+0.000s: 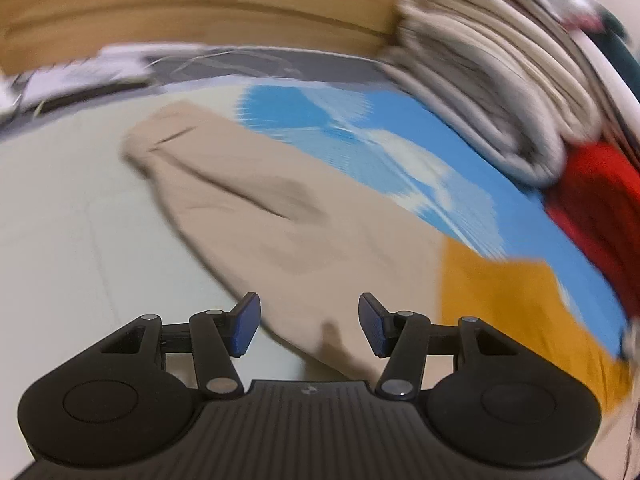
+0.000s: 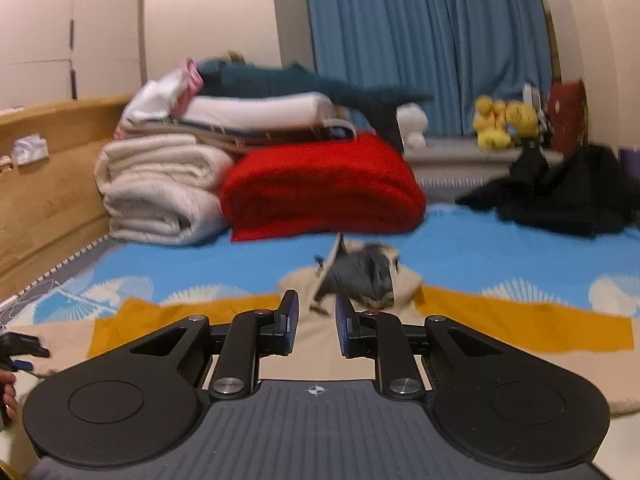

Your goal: Fold large clothes

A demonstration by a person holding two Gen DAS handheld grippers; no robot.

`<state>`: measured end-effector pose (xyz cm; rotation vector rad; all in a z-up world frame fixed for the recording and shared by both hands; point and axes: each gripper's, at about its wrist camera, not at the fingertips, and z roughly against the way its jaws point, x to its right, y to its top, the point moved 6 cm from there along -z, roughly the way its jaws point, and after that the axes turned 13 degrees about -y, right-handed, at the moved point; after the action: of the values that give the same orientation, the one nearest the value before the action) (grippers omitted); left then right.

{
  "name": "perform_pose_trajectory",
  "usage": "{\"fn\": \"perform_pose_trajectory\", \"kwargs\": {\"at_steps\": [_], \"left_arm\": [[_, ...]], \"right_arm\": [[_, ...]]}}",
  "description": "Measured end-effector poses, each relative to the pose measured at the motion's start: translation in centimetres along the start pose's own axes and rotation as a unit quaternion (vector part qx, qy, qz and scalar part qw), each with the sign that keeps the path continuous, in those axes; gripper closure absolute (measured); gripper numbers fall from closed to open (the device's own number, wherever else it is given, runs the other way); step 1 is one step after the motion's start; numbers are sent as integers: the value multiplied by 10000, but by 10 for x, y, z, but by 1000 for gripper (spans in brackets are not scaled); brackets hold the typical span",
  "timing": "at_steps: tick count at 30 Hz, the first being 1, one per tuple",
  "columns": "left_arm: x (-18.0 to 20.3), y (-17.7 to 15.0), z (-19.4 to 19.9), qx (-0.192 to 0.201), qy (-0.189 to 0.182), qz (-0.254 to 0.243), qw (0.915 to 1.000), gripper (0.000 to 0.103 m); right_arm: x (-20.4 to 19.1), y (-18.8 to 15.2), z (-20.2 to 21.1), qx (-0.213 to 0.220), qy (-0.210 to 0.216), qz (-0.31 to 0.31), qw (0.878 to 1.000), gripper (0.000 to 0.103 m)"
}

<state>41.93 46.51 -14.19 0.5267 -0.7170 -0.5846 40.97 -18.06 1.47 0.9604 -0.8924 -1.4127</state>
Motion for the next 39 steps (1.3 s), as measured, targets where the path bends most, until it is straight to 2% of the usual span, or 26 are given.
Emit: {"fn": "perform_pose_trajectory", "kwargs": {"at_steps": [6, 8, 9, 10, 12, 14, 16, 18, 21, 22, 24, 26, 27, 28, 29, 31, 32, 33, 34, 35, 36, 37, 38, 39], "left_arm": [[-60, 25, 6, 206, 182, 1067, 9939, 43], [-71, 24, 7, 239, 98, 1337, 9907, 44], [-74, 26, 8, 288, 32, 1425, 9894, 46], [-77, 30, 7, 328, -11, 1450, 9889, 51], [-78, 33, 3, 234, -165, 1463, 9888, 99], [-78, 30, 1, 241, -210, 1535, 9876, 103], [-71, 34, 4, 345, -179, 1434, 9889, 103], [-48, 43, 19, 568, -91, 1025, 9931, 103], [14, 56, 46, 945, -310, 189, 9949, 103], [46, 56, 58, 1058, -480, -255, 9929, 103], [114, 44, 86, 1251, -962, -1158, 9807, 103], [185, 15, 115, 1237, -1675, -1891, 9596, 103], [220, -6, 129, 1142, -2117, -2205, 9452, 103], [255, -34, 144, 950, -2610, -2511, 9273, 103], [289, -68, 156, 633, -3082, -2848, 9055, 103], [337, -139, 173, -174, -3750, -3380, 8630, 103], [351, -167, 178, -548, -3944, -3535, 8464, 100], [364, -200, 182, -1065, -4112, -3710, 8258, 95], [369, -220, 184, -1418, -4199, -3818, 8111, 91], [371, -233, 189, -1656, -4233, -3903, 8007, 89], [370, -235, 192, -1691, -4191, -3952, 7997, 87], [367, -230, 197, -1635, -4078, -3942, 8072, 86], [362, -220, 199, -1570, -3919, -3831, 8216, 82], [355, -205, 199, -1533, -3673, -3610, 8434, 81]], "right_arm": [[-2, -11, -20, -336, 64, 0, 9994, 83], [-4, -16, -24, -455, 102, -45, 9989, 96], [-2, -19, -26, -519, 126, -51, 9986, 98], [-3, -20, -27, -549, 148, -55, 9984, 98], [-5, -22, -28, -572, 157, -11, 9982, 98], [-7, -24, -27, -605, 174, 17, 9980, 98], [-8, -25, -27, -648, 198, 46, 9977, 98], [-8, -26, -27, -665, 211, 83, 9975, 98], [-5, -25, -26, -705, 206, 117, 9972, 98], [-4, -26, -26, -737, 196, 122, 9970, 98], [-1, -28, -27, -850, 138, 112, 9962, 98], [0, -30, -26, -948, 124, 98, 9954, 98], [-1, -31, -25, -988, 118, 124, 9950, 98], [-1, -32, -23, -1033, 97, 156, 9945, 98], [0, -33, -22, -1087, 76, 179, 9939, 98], [2, -37, -19, -1242, 52, 208, 9920, 98], [5, -40, -18, -1305, 6, 203, 9912, 97], [8, -43, -18, -1363, -49, 190, 9905, 97], [12, -45, -18, -1447, -122, 164, 9893, 97], [17, -47, -19, -1517, -183, 125, 9882, 95], [23, -49, -20, -1601, -251, 61, 9868, 88], [28, -50, -21, -1652, -308, -16, 9858, 80], [34, -49, -21, -1667, -352, -104, 9853, 78], [41, -47, -21, -1669, -409, -216, 9849, 78]]}}
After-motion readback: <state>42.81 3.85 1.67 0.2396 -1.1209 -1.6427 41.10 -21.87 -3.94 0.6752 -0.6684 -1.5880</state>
